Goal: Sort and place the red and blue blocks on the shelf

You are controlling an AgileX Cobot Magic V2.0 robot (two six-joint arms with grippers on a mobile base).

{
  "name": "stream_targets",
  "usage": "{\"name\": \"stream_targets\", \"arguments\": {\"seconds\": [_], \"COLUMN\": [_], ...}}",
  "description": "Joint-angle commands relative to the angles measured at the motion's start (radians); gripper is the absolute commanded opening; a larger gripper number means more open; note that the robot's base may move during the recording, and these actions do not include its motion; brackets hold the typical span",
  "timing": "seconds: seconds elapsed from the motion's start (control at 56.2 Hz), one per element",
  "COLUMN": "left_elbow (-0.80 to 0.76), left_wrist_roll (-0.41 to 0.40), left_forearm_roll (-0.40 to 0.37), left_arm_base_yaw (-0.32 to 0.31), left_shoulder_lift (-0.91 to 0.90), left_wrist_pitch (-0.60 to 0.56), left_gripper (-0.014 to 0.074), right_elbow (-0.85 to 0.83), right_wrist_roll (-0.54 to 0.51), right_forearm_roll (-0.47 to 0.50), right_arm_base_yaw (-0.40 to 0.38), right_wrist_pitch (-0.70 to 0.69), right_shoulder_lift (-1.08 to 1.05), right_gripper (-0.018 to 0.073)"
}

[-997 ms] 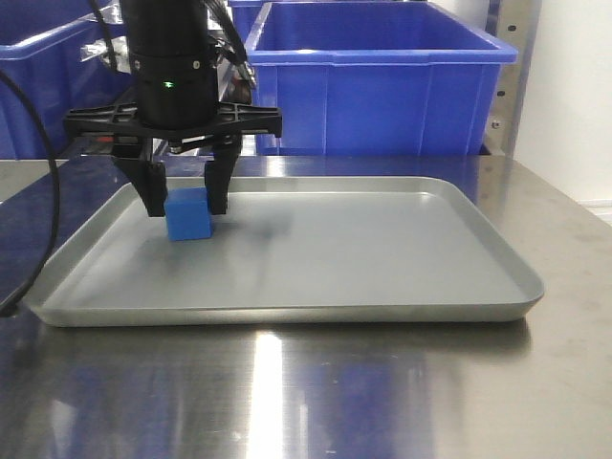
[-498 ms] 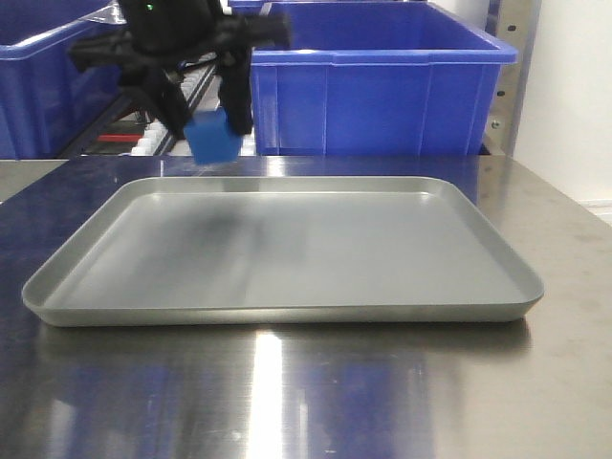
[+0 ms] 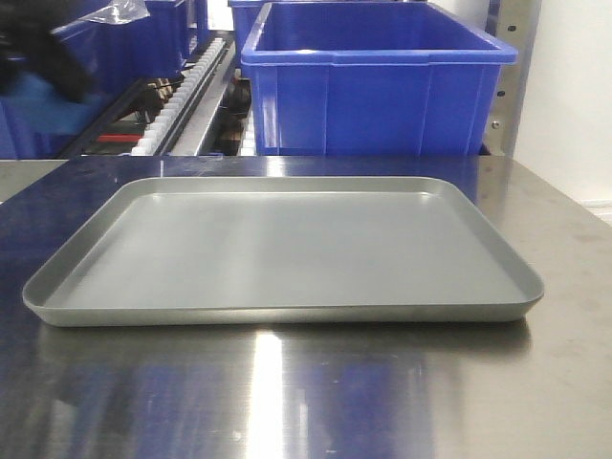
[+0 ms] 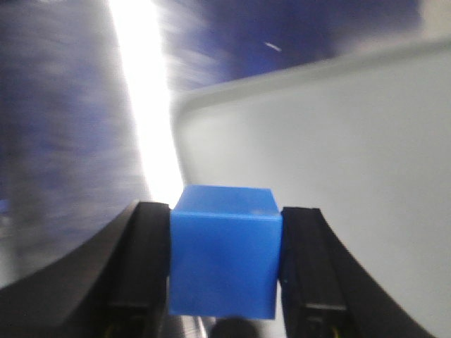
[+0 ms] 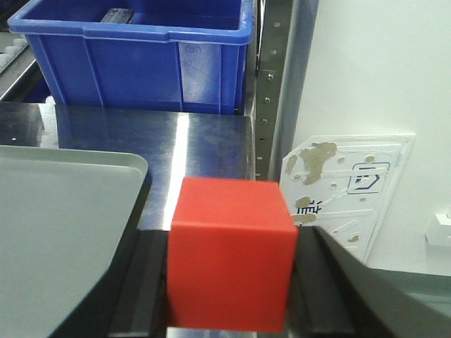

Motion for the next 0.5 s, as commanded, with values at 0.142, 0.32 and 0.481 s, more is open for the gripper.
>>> {"name": "stream_targets", "arguments": {"seconds": [0.142, 0.32, 0.481], "left_elbow": [0.179, 0.309, 0.433], "left_wrist_roll": [0.023, 0.023, 0.023], "left_forearm_roll": [-0.019, -0.019, -0.015], "left_arm_base_yaw": [0.141, 0.158, 0.158], "left_shoulder_lift": [-0.298, -0.512, -0.702], "left_wrist_pitch": [-0.202, -0.273, -0.329], "left_gripper": [0.0296, 0.0296, 0.0296], "right_elbow": [-0.028, -0.028, -0.028], "right_wrist_roll": [-0.007, -0.007, -0.007], "right_forearm_roll": [-0.011, -0.011, -0.011], "right_arm_base_yaw": [-0.008, -0.008, -0.008], "right_wrist_pitch": [-0.095, -0.095, -0.095], "right_shoulder_lift": [0.005, 0.005, 0.005], "right_gripper": [0.0300, 0.0300, 0.0300]}}
